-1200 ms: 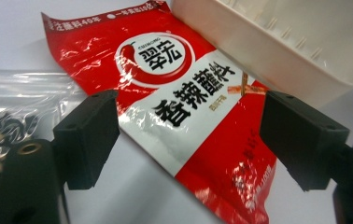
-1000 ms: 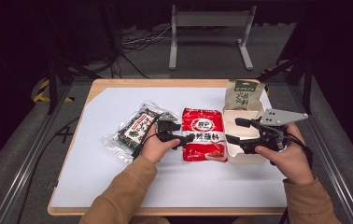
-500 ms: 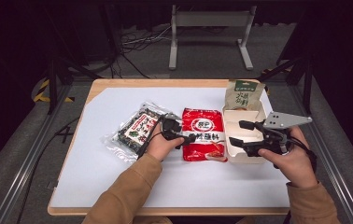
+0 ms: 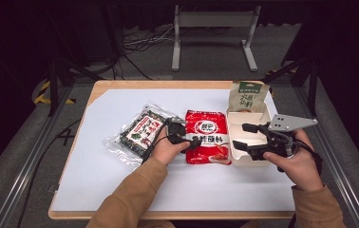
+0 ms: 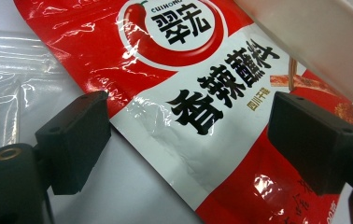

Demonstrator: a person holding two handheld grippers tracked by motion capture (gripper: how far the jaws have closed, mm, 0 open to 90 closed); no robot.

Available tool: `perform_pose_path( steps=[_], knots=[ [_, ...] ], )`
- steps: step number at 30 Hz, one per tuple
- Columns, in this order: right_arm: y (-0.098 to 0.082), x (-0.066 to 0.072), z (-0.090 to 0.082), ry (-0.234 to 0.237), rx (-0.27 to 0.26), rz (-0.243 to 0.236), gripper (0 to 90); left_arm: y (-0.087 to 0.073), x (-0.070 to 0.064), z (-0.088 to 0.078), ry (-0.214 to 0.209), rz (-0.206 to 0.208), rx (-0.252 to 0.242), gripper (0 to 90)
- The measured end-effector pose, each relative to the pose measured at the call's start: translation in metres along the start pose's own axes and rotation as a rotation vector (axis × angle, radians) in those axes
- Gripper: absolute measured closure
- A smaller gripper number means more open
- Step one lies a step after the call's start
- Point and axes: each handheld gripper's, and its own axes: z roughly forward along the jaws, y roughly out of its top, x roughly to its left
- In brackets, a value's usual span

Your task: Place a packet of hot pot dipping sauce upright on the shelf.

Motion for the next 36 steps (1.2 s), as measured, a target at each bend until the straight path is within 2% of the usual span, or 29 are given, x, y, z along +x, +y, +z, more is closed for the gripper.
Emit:
perform_pose_path(
  steps=[2, 3, 4, 5, 6, 7, 8, 10, 12, 13, 14, 15, 19, 22, 25, 28, 32, 35, 36],
  knots=[
    [0.0, 0.0, 0.0, 0.007, -0.002, 0.005, 30.6, 0.0, -0.001, 0.001, 0.006, -0.001, -0.001, 15.8],
    [0.0, 0.0, 0.001, 0.026, -0.012, 0.017, 30.4, 0.0, -0.004, 0.002, 0.01, 0.011, -0.007, 19.6],
    [0.0, 0.0, 0.001, 0.028, -0.013, 0.017, 30.4, 0.001, -0.007, 0.004, -0.006, 0.016, -0.03, 24.8],
    [0.0, 0.0, 0.001, 0.028, -0.013, 0.017, 30.4, 0.001, -0.007, 0.004, -0.006, 0.016, -0.03, 31.6],
    [0.0, 0.0, 0.001, 0.029, -0.013, 0.016, 30.4, 0.001, -0.01, 0.006, -0.019, 0.033, -0.038, 37.0],
    [0.0, 0.0, 0.001, 0.029, -0.013, 0.016, 30.4, 0.002, -0.014, 0.007, 0.012, 0.066, -0.026, 37.0],
    [0.0, 0.0, 0.001, 0.031, -0.014, 0.016, 30.4, 0.003, -0.02, 0.009, 0.059, 0.117, -0.012, 38.4],
    [0.0, 0.001, 0.0, 0.033, -0.015, 0.016, 30.1, 0.004, -0.028, 0.014, 0.097, 0.141, -0.013, 38.2],
    [0.0, 0.001, -0.001, 0.035, -0.019, 0.015, 30.0, 0.005, -0.03, 0.015, 0.114, 0.128, -0.002, 35.2],
    [0.0, 0.0, -0.003, 0.034, -0.02, 0.015, 29.9, 0.005, -0.029, 0.016, 0.135, 0.115, 0.008, 30.5],
    [-0.001, 0.0, -0.004, 0.034, -0.024, 0.017, 29.8, 0.005, -0.028, 0.016, 0.158, 0.092, 0.014, 19.1],
    [-0.001, -0.001, -0.005, 0.031, -0.025, 0.017, 29.7, 0.005, -0.026, 0.015, 0.165, 0.089, 0.016, 12.2],
    [-0.003, -0.003, -0.005, 0.025, -0.019, 0.022, 29.6, 0.006, -0.018, 0.013, 0.185, 0.08, 0.009, 8.3],
    [-0.003, -0.003, -0.004, 0.025, -0.014, 0.021, 29.5, 0.007, -0.008, 0.012, 0.146, 0.022, 0.008, 9.1],
    [-0.003, -0.002, -0.003, 0.031, -0.014, 0.02, 29.3, 0.009, -0.001, 0.01, 0.143, 0.012, -0.008, 9.7],
    [-0.004, -0.002, -0.003, 0.03, -0.013, 0.02, 29.3, 0.01, 0.005, 0.01, 0.131, -0.023, -0.021, 11.9],
    [-0.005, -0.003, -0.004, 0.027, -0.013, 0.024, 29.3, 0.012, 0.009, 0.01, 0.13, -0.036, -0.035, 14.4],
    [-0.006, -0.004, -0.004, 0.029, -0.012, 0.024, 29.1, 0.013, 0.01, 0.011, 0.108, -0.034, -0.037, 21.9],
    [-0.006, -0.004, -0.004, 0.029, -0.01, 0.024, 29.0, 0.013, 0.01, 0.011, 0.107, -0.039, -0.04, 21.9]
  ],
)
